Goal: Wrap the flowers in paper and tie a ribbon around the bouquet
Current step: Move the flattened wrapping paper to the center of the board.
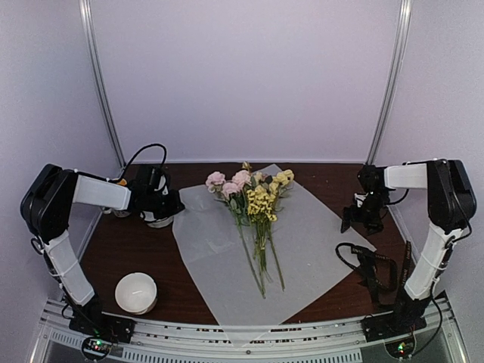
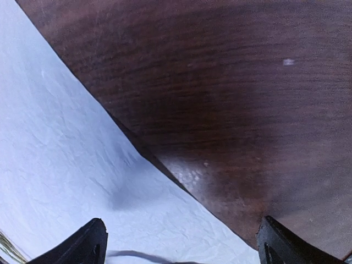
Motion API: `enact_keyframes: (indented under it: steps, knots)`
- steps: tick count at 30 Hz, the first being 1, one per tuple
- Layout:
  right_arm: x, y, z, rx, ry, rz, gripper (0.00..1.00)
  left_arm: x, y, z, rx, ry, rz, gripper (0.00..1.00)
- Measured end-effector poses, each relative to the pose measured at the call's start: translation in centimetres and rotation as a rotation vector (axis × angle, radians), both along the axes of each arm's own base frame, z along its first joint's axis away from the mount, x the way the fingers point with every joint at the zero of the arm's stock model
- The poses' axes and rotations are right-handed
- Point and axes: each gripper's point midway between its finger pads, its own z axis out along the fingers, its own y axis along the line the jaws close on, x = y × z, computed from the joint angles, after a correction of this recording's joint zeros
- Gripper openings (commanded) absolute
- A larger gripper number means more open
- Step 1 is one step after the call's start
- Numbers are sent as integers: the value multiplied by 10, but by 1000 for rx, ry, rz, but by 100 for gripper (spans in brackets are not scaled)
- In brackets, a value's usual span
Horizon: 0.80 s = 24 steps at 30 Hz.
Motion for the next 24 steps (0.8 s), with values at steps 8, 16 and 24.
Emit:
enact_keyframes:
  steps: [8, 16, 24]
  knots:
    - [12, 41, -5, 41, 50, 121, 94, -1, -6, 1, -6, -5, -12, 0]
    - [13, 113, 5, 250, 65, 244, 90, -5, -13, 1, -12, -2, -34, 0]
    - [21, 151, 13, 352, 44, 264, 86, -10, -26, -3, -15, 7, -65, 0]
